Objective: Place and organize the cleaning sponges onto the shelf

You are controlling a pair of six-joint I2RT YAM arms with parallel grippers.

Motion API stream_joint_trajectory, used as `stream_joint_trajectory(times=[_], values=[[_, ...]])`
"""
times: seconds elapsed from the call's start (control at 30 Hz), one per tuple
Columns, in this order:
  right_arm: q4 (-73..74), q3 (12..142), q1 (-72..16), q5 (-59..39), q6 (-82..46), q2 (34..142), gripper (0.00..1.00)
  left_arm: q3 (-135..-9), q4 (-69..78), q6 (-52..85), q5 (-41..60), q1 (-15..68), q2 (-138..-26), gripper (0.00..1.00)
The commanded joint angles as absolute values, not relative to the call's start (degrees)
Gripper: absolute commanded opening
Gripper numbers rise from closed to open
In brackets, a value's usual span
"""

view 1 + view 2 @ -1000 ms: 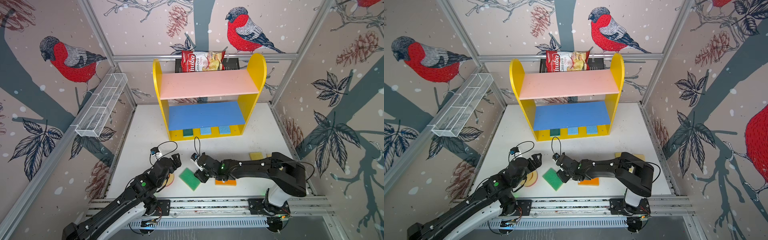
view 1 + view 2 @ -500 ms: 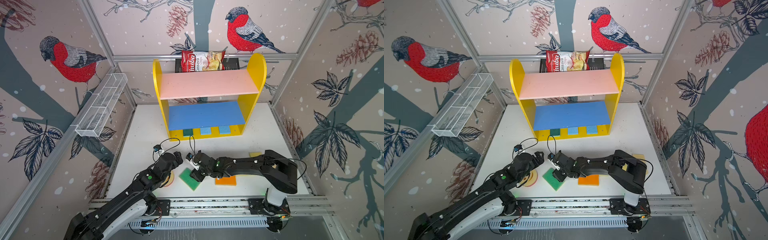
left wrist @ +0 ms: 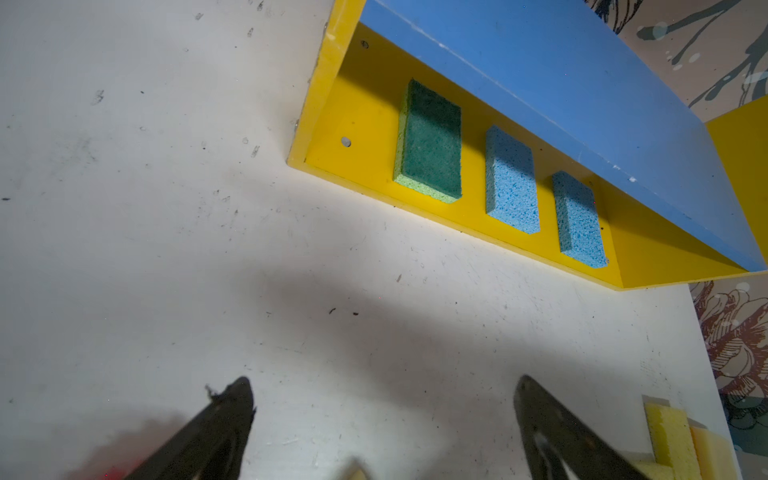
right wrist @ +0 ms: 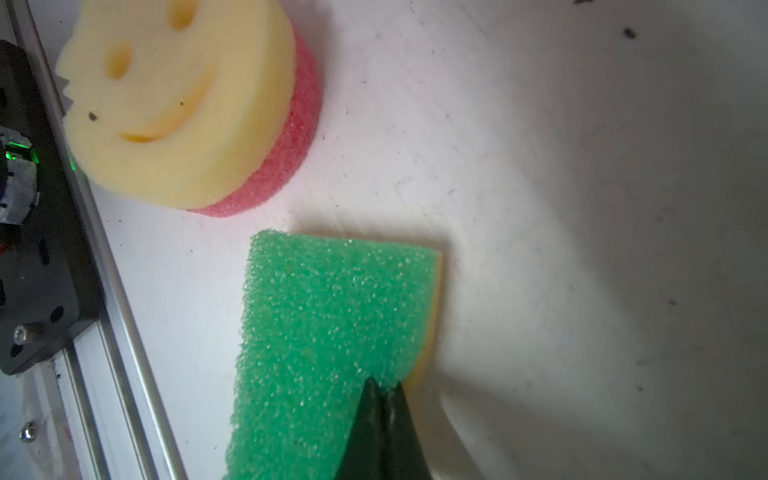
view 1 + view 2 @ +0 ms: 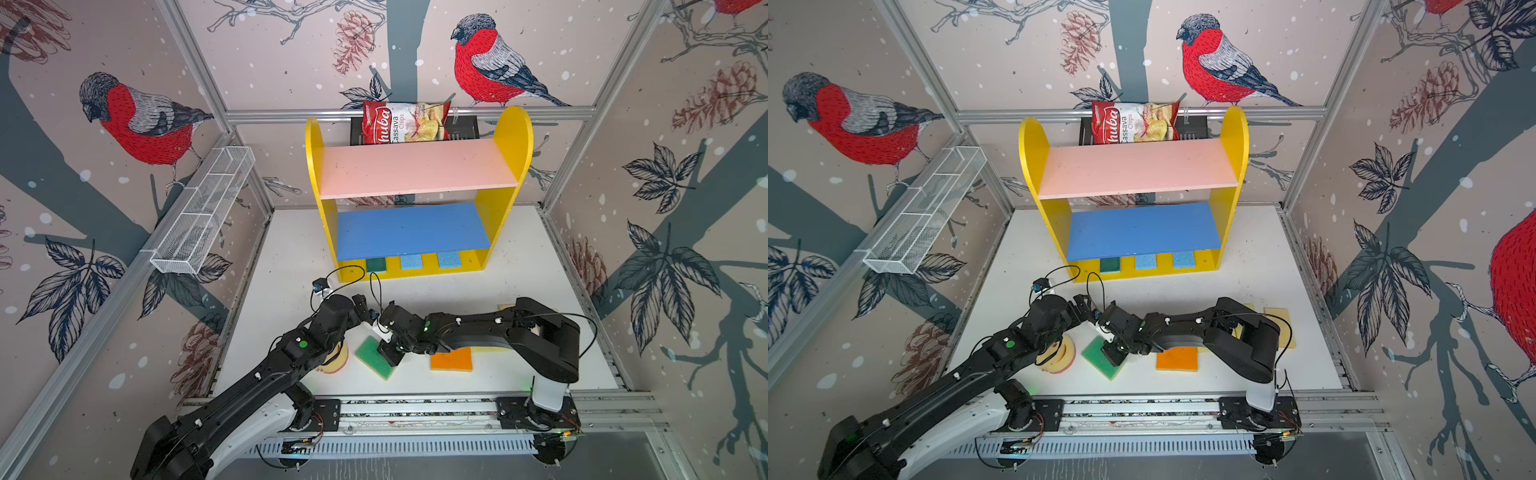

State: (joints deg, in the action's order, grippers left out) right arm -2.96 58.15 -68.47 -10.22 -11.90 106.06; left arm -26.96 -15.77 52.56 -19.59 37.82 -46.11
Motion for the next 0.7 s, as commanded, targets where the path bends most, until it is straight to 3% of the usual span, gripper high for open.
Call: stream_joint_trajectory(times=[0.0, 0.33, 0.67], values=[[-1.7, 57.51, -66.74, -10.37, -11.87, 105.86, 0.01, -26.46, -15.19, 52.14, -18.73, 36.42, -45.38, 0.97], [4.08, 57.45, -56.57, -11.07, -15.17, 96.29, 0.0, -26.26, -18.43, 49.39, -13.44, 34.01, -36.83, 0.97], [10.33, 56.16, -53.25, -8.86, -20.13, 88.39, 0.0, -22.76, -3.33, 44.48, 1.43, 34.02, -31.04, 0.97]])
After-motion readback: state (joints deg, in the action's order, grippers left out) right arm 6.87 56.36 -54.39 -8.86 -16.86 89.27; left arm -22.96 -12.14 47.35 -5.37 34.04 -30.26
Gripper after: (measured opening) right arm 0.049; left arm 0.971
